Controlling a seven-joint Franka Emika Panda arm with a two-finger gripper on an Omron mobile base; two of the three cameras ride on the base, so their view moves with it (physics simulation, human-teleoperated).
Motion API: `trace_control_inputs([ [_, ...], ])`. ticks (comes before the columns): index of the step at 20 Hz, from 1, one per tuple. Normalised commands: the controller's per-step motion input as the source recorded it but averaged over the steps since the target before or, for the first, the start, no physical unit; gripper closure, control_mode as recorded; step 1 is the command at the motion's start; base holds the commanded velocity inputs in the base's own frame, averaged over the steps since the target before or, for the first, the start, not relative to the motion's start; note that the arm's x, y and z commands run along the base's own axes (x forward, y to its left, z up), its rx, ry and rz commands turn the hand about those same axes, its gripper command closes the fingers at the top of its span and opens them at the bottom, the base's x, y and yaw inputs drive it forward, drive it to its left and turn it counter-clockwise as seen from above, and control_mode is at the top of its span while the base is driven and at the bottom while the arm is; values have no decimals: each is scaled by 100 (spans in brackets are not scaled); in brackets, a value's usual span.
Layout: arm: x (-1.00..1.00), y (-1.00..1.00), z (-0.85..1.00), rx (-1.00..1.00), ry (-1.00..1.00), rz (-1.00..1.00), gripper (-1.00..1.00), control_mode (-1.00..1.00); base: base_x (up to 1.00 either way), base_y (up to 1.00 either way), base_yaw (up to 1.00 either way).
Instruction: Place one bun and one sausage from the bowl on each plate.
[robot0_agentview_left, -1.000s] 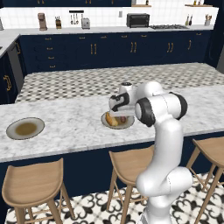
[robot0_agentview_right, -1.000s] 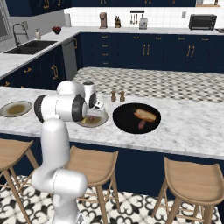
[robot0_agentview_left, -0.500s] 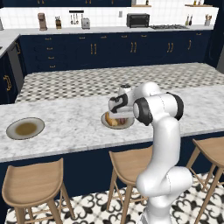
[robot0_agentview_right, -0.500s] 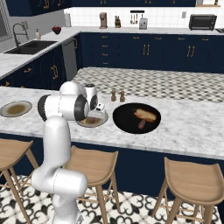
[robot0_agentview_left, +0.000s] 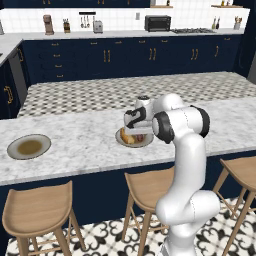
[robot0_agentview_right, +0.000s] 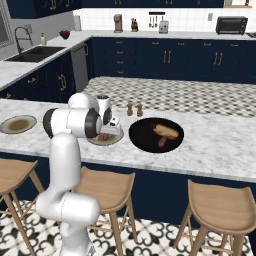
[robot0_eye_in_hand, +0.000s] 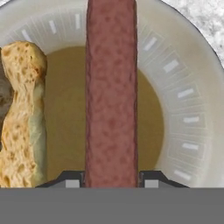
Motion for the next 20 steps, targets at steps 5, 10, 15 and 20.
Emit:
trace_control_inputs([
  [5,0,0,0,0,0,0,-100,-100,0,0,0],
  [10,-11,-6,53,0,0,0,-100,-100,0,0,0],
  [15,-36,-14,88,1,0,-10,-100,-100,0,0,0],
  [20,-50,-58,36,1,0,-24,-100,-100,0,0,0],
])
